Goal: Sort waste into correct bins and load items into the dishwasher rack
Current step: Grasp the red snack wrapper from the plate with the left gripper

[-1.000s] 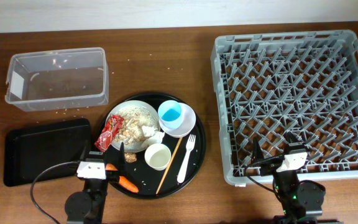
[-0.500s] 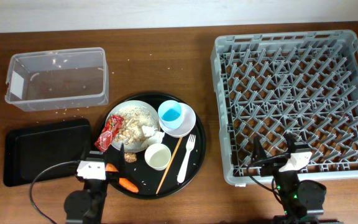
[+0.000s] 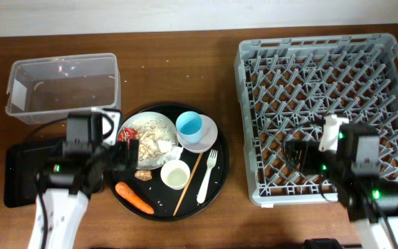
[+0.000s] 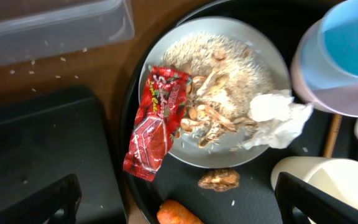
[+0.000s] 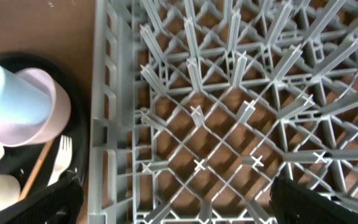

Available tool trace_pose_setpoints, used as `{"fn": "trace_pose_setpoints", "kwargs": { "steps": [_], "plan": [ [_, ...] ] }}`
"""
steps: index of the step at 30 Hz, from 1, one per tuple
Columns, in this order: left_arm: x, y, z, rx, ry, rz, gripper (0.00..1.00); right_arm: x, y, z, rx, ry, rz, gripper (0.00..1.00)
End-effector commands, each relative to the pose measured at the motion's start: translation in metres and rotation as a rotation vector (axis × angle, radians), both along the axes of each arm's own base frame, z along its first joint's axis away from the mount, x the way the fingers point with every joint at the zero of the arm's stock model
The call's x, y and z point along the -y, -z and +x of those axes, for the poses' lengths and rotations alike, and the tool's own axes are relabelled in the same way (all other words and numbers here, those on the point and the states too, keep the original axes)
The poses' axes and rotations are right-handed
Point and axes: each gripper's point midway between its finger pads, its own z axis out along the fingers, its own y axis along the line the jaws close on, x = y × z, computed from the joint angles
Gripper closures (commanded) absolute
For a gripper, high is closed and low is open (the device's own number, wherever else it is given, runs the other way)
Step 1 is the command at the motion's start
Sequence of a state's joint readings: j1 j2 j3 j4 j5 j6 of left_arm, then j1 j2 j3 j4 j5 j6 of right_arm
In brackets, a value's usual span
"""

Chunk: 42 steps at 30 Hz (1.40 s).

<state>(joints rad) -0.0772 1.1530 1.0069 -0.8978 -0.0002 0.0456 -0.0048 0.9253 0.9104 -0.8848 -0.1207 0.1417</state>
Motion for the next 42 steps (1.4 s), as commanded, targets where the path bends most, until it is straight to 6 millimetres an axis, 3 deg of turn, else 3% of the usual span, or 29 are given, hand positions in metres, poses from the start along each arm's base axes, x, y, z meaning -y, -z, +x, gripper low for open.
{"fn": "trace_pose_setpoints", "kwargs": {
  "steps": [1,7,9,10,14,17,19,22,23,27,28,29,30,33,38,42],
  "plan": [
    [0.001,0.019,0.007,-0.076,0.008,0.006,0.01,-0.001,0.006,0.006,-0.047,-0.013,-0.009,0.01],
    [0.003,0.095,0.03,-0.269,0.007,0.019,0.02,-0.001,0.016,0.007,-0.094,-0.013,-0.009,0.01],
    [0.003,0.116,0.038,-0.297,0.008,0.022,0.1,-0.001,0.016,0.007,-0.094,-0.013,-0.009,0.01],
    [0.003,0.123,0.04,-0.309,0.007,0.023,0.22,-0.001,0.016,0.007,-0.094,-0.013,-0.009,0.01],
    [0.003,0.141,0.038,-0.354,0.007,0.028,0.47,-0.001,0.016,0.007,-0.094,-0.013,-0.009,0.01],
    [0.001,0.142,0.039,-0.355,0.004,0.038,0.69,-0.001,0.016,0.007,-0.094,-0.013,-0.009,0.01],
    [-0.006,0.139,0.04,-0.345,-0.011,0.078,1.0,-0.001,0.016,0.007,-0.094,-0.013,-0.009,0.01],
    [-0.007,0.106,0.057,-0.255,-0.018,0.079,1.0,-0.001,0.016,0.007,-0.094,-0.013,-0.009,0.01],
    [-0.006,0.087,0.063,-0.202,-0.019,0.074,1.0,-0.001,0.016,0.007,-0.094,-0.013,-0.009,0.01],
    [-0.005,0.054,0.062,-0.12,-0.02,0.063,1.0,-0.001,0.016,0.007,-0.093,-0.013,-0.009,0.01],
    [-0.005,0.058,0.059,-0.143,-0.017,0.06,0.92,-0.001,0.016,0.007,-0.093,-0.013,-0.009,0.01],
    [0.002,0.064,0.055,-0.17,0.0,0.029,0.51,-0.001,0.016,0.007,-0.093,-0.013,-0.009,0.01],
    [0.006,0.075,0.051,-0.205,0.012,0.004,0.47,-0.001,0.016,0.007,-0.093,-0.013,-0.009,0.02],
    [0.01,0.095,0.045,-0.268,0.024,0.018,0.46,-0.001,0.016,0.007,-0.093,-0.013,-0.009,0.01],
    [-0.001,0.123,0.043,-0.336,0.026,0.223,0.47,-0.001,0.015,0.008,-0.086,-0.013,-0.009,0.01],
    [-0.026,0.118,0.045,-0.317,-0.06,0.362,0.53,-0.001,0.015,0.008,-0.086,-0.013,-0.009,0.01]
  ]
}}
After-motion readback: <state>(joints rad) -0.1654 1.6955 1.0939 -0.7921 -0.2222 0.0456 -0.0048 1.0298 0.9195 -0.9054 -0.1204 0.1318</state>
